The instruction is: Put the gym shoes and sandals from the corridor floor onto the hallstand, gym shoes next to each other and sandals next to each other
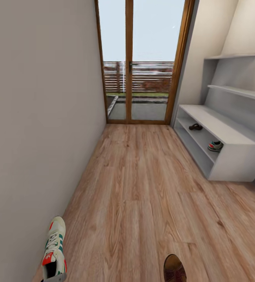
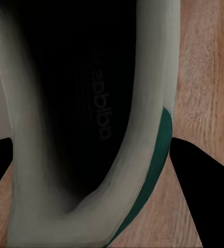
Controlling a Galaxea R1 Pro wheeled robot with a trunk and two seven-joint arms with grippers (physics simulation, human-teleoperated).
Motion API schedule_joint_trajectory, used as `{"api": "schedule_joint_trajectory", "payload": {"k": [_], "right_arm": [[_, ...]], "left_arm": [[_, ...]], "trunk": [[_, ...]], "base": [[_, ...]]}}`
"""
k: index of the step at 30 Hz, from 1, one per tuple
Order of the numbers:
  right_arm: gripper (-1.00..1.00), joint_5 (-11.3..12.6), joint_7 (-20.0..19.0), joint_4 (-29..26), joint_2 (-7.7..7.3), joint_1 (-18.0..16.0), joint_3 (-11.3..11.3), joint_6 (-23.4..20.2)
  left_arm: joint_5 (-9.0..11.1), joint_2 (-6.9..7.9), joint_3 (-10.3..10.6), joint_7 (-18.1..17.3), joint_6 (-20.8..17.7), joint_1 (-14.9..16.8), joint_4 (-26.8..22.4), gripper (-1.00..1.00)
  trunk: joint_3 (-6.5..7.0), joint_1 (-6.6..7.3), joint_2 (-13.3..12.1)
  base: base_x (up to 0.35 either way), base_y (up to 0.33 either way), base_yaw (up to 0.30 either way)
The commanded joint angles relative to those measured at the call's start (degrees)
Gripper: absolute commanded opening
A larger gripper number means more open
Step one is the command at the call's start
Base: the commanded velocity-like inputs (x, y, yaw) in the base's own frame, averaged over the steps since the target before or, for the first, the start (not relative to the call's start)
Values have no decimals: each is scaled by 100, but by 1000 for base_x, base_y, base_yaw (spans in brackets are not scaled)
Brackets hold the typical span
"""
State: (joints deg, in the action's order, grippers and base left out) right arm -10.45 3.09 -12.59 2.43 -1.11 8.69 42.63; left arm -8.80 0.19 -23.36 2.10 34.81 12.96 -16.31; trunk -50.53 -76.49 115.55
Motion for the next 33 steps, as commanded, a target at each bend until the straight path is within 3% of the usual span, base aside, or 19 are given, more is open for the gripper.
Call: {"api": "schedule_joint_trajectory", "payload": {"k": [1,33], "right_arm": [[-100,-62,34,2,3,-3,28,14],[-100,-60,34,2,3,-3,28,9]], "left_arm": [[-60,-1,-28,19,20,5,5,-100],[-59,4,-28,19,17,5,5,-100]], "trunk": [[-5,-3,2],[-5,-3,2]], "base": [[339,0,0],[339,0,0]]}}
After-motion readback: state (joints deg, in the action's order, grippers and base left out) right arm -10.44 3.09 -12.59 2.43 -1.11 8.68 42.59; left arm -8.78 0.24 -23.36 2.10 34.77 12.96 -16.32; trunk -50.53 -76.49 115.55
